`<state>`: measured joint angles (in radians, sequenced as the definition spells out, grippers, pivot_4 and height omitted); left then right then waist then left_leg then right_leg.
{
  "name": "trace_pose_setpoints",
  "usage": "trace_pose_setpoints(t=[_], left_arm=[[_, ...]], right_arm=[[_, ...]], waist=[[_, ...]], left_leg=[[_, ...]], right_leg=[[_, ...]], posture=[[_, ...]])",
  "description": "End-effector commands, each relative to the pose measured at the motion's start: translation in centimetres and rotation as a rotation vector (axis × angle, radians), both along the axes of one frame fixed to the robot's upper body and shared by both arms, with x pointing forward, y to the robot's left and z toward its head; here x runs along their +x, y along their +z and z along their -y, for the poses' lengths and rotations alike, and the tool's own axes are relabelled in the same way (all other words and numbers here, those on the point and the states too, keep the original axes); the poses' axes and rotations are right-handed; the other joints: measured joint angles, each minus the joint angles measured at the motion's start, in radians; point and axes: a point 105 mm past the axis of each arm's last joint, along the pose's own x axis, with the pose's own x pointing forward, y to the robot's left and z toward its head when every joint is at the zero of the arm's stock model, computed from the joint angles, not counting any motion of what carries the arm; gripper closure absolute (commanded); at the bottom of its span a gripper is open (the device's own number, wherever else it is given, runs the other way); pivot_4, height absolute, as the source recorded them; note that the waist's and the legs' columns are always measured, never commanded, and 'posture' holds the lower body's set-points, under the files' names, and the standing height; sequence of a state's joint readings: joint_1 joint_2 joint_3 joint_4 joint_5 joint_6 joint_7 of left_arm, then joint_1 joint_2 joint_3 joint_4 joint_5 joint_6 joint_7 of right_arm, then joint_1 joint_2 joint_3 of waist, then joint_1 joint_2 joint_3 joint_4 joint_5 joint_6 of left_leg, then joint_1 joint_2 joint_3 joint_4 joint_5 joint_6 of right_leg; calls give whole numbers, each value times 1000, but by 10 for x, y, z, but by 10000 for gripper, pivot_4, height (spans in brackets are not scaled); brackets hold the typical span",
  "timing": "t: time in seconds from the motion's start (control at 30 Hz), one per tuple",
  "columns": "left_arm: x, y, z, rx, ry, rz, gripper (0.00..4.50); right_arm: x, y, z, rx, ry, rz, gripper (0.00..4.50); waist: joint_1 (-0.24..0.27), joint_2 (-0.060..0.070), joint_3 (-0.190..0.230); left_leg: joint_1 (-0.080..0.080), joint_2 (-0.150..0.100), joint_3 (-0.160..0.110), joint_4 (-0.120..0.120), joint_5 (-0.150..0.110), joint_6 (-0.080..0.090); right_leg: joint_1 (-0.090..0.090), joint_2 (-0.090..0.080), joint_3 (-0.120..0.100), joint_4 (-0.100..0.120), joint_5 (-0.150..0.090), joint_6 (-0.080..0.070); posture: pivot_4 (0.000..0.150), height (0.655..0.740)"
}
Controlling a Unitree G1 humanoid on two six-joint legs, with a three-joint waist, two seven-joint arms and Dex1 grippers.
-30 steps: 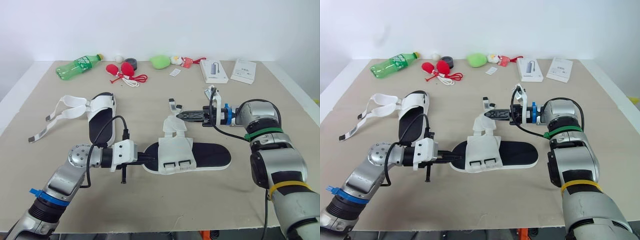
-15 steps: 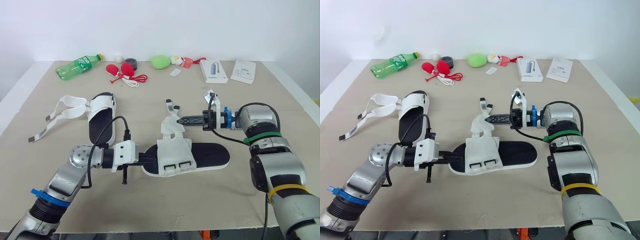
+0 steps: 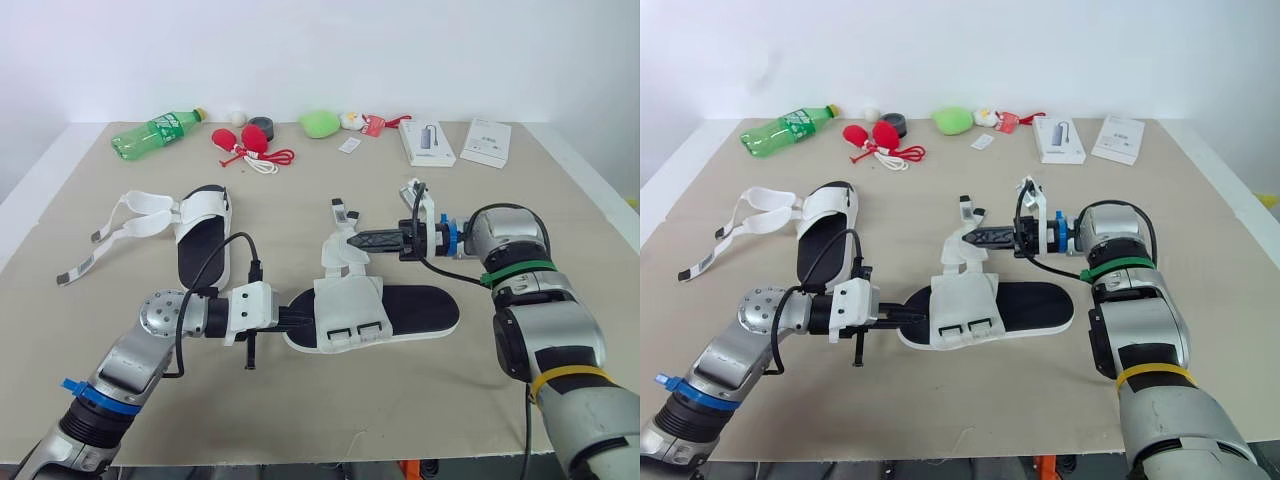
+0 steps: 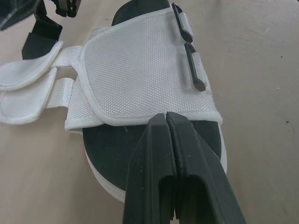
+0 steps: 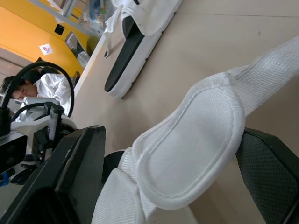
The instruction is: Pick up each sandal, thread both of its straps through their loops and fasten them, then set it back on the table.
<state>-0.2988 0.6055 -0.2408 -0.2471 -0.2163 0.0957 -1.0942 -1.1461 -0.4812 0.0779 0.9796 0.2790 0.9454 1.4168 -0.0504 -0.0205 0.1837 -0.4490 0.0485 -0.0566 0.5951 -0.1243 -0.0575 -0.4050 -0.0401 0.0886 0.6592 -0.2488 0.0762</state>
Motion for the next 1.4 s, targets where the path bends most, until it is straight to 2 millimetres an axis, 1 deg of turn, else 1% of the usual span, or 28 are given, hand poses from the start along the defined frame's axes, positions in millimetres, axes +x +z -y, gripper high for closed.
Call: trace_pose_setpoints(t=[0.03,0.17,0.5,0.57,0.9,1.1,1.27,1.33,1.4], left_arm=[[-4,5,4,-14,-15,24,44439],[-4,5,5,-14,-16,24,44439],[-5,3,6,-11,-19,20,44439],[-6,3,6,-9,-19,20,44439],[-7,1,7,-5,-27,15,44439],[-7,0,9,-7,-30,13,44439],[-7,0,9,-9,-30,13,44439],[-7,-1,10,-8,-29,12,44439],[-6,-1,9,-9,-28,11,44439]], right_arm=[[-3,19,-7,54,43,39,0],[-2,25,-7,76,35,44,0],[-1,38,-2,148,10,39,0],[-3,39,-1,170,19,29,0],[-29,43,-3,248,136,-61,0],[-32,27,-1,196,127,-68,0],[-42,13,-4,153,162,-90,0],[-43,11,-4,146,163,-93,0],[-43,13,-4,150,164,-97,0]], waist=[[0,0,0],[0,0,0],[-1,0,0],[-1,0,0],[0,0,0],[0,0,0],[0,0,0],[0,0,0],[0,0,0]], left_leg=[[0,0,0,0,0,0],[0,0,0,2,0,0],[0,0,0,3,0,0],[0,0,0,3,0,0],[0,0,0,3,0,0],[0,0,0,3,0,0],[0,0,0,3,0,0],[0,0,0,3,0,0],[0,0,0,3,0,0]], right_leg=[[0,0,0,1,0,0],[-1,0,0,5,-1,-1],[-1,0,1,5,-1,-1],[-1,0,1,6,-1,-1],[-1,0,1,6,-2,-1],[-1,0,1,6,-2,-1],[-1,0,1,6,-2,-1],[-1,0,1,6,-2,-1],[-1,0,1,6,-2,-1]], posture=[[1500,7400],[1500,7400],[1500,7400],[1500,7400],[1500,7400],[1500,7400],[1500,7400],[1500,7400],[1500,7400]])
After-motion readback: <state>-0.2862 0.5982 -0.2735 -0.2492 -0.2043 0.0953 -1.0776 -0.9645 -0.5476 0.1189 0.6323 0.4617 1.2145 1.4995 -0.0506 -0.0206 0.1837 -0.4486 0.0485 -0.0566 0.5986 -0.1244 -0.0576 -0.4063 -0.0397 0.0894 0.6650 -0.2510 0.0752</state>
